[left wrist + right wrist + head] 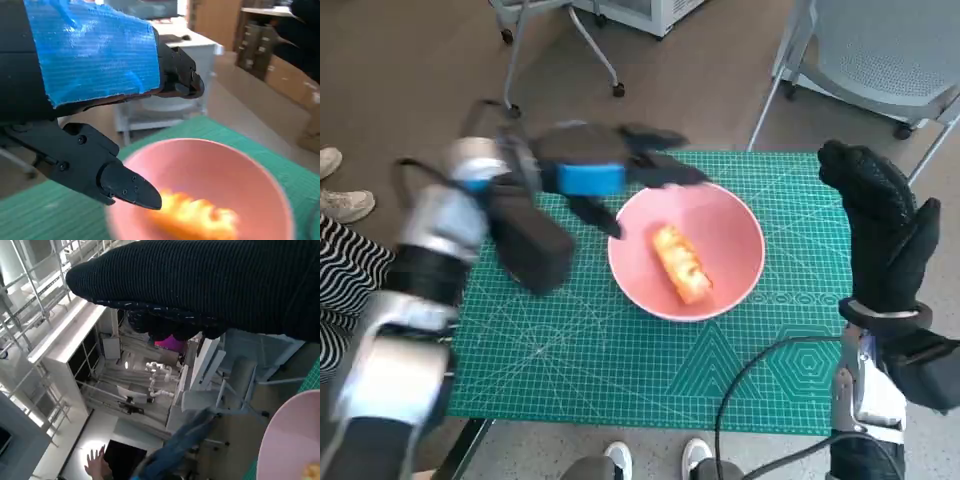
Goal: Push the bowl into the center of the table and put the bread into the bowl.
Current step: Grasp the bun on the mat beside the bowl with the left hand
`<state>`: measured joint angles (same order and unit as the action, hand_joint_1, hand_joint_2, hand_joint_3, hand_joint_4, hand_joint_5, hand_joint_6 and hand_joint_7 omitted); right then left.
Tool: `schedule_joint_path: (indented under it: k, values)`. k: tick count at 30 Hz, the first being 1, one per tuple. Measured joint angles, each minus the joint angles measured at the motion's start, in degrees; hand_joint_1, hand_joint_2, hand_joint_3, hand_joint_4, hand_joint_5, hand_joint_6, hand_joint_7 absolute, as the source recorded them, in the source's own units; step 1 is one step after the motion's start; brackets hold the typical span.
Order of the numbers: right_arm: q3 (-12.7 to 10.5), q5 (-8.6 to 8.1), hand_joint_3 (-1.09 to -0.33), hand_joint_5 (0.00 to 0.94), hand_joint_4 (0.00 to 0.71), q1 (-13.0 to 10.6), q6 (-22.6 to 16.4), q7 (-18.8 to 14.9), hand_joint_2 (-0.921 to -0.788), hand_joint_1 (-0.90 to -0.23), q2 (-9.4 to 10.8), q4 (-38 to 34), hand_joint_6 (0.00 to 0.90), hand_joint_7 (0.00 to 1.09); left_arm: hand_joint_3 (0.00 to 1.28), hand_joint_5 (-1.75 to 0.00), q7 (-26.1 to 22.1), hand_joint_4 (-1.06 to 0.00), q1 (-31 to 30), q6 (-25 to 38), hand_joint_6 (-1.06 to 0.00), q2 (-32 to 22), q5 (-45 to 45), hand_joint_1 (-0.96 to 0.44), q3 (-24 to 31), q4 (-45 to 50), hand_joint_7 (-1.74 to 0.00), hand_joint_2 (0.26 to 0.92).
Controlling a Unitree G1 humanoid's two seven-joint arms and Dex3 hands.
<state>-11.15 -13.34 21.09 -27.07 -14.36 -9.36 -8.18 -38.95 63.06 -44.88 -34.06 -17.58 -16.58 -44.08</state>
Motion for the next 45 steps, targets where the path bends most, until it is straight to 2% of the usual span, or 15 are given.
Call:
schedule_joint_path:
  k: [8, 12, 16, 21, 28, 45]
  values:
    - [0.2, -0.31, -0.738, 0.001, 0.202, 0.6, 0.0, -0.3, -0.921, -0.717, 0.0, -1.0, 0.104, 0.52, 0.01, 0.0, -5.0, 0.0, -2.9, 5.6, -0.09, -7.1, 2.0, -0.52, 2.7, 7.4, -0.03, 0.795]
    - [0.3, -0.49, -0.737, 0.0, 0.196, 0.8, 0.0, -0.9, -0.921, -0.725, 0.1, -1.2, 0.102, 0.52, 0.01, 0.0, -9.1, 0.0, -5.0, 10.7, -0.08, -10.2, 2.8, -0.45, 3.4, 11.7, -0.03, 0.756]
    - [0.2, -0.77, -0.736, 0.0, 0.194, 0.9, 0.0, -1.5, -0.921, -0.729, 0.1, -1.6, 0.102, 0.52, 0.0, 0.0, -12.8, 0.0, -7.2, 16.0, -0.08, -12.5, 3.5, -0.32, 4.0, 15.3, -0.03, 0.712]
    - [0.2, -1.24, -0.736, 0.0, 0.194, 0.9, 0.0, -2.1, -0.921, -0.725, 0.0, -2.0, 0.102, 0.52, 0.0, 0.0, -15.4, 0.0, -9.3, 19.9, -0.08, -13.9, 4.6, -0.22, 4.6, 17.6, -0.03, 0.692]
    - [0.1, -2.16, -0.737, 0.0, 0.194, 1.1, 0.0, -2.6, -0.921, -0.715, 0.0, -2.4, 0.103, 0.52, 0.0, 0.0, -15.9, 0.0, -11.3, 22.9, -0.08, -14.1, 4.7, -0.14, 4.9, 17.7, -0.03, 0.69]
    - [0.1, -2.29, -0.735, 0.0, 0.194, 1.4, 0.0, -3.4, -0.921, -0.732, -0.4, -2.8, 0.105, 0.51, 0.01, 0.0, -12.7, 0.0, -11.8, 25.9, -0.1, -10.4, -0.7, -0.09, 1.3, 8.5, -0.02, 0.702]
